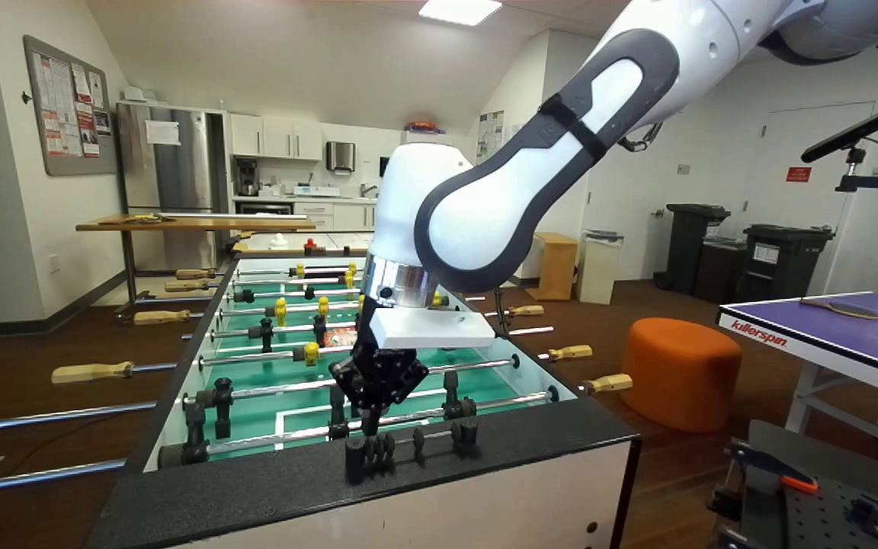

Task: Move the score markers on the foosball table.

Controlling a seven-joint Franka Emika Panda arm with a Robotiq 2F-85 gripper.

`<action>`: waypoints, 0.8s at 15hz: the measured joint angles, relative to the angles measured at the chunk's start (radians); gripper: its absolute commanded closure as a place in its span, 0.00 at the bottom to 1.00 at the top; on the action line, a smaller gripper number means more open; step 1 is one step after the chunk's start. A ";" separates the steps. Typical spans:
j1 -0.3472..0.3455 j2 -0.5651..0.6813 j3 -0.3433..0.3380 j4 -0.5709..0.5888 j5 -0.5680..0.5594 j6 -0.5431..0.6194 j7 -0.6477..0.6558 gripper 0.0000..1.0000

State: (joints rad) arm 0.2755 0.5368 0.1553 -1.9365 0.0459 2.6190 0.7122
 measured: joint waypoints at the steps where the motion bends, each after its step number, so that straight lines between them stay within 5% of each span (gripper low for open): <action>1: 0.000 0.007 -0.001 0.004 0.007 0.004 -0.007 1.00; 12: 0.002 0.064 -0.029 0.050 0.030 0.014 -0.025 1.00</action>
State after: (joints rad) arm 0.2772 0.6005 0.1258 -1.8868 0.0756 2.6327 0.6868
